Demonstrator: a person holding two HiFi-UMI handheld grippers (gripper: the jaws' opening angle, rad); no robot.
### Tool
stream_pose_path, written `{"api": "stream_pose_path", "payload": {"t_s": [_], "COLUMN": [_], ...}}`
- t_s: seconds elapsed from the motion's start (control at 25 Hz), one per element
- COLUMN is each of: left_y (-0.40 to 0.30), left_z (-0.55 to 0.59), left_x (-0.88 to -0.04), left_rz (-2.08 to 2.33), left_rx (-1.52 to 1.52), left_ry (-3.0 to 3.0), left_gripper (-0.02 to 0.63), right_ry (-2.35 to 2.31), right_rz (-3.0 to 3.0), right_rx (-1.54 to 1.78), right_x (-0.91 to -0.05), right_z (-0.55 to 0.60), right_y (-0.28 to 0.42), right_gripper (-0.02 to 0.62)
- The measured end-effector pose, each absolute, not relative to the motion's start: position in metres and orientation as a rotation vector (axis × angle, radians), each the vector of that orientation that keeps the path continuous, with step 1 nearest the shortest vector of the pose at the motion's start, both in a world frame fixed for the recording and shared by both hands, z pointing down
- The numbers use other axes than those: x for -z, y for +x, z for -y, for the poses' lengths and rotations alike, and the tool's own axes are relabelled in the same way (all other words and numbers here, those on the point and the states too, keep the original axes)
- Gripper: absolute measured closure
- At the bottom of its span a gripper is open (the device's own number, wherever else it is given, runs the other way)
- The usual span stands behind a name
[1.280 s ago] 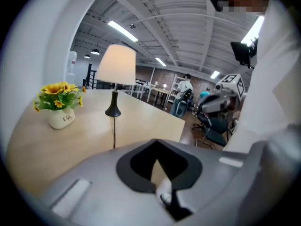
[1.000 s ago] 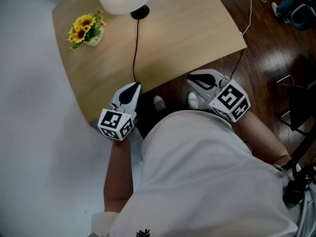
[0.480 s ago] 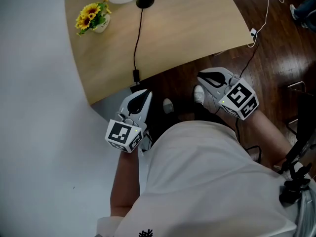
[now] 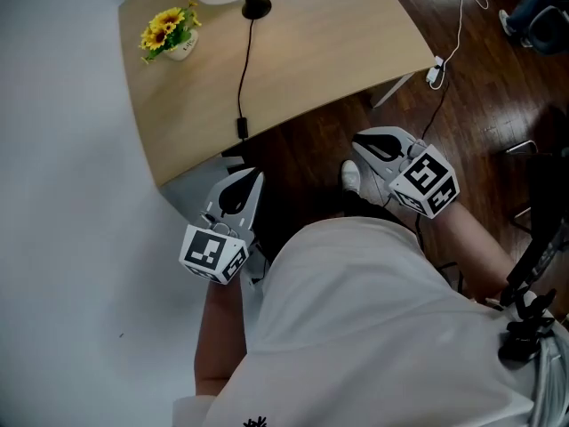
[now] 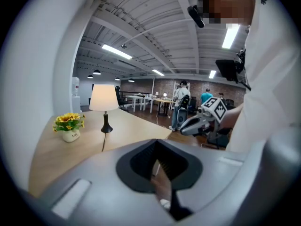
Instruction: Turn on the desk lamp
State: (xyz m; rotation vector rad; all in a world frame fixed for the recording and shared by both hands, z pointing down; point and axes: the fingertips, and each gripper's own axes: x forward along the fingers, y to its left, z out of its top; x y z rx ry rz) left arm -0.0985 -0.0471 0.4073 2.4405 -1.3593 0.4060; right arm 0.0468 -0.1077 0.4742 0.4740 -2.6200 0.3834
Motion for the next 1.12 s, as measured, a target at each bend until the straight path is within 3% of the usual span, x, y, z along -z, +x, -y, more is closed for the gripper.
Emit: {"api": "stream_pose_path", "payload": {"t_s": [0.68,1.12], "left_y": [-0.142,-0.127], "left_z": [-0.134,-0.156], "left_x": [-0.392,-0.374], "left_rz": [1.353,1.388], "left_rx": [-0.239,-0.186], "left_ry": [2.523,2.506], "left_gripper": [0.588,0.588], "right_ry": [0.544,0.531], "right_rz": [2.617,2.675], "right_rx": [-0.314,-0.287], "right_x": [-0.43,-0.401], "right_z": [-0.091,-0.113], "right_y": [-0.013,0.013], "right_gripper": [0.578,0.577]}}
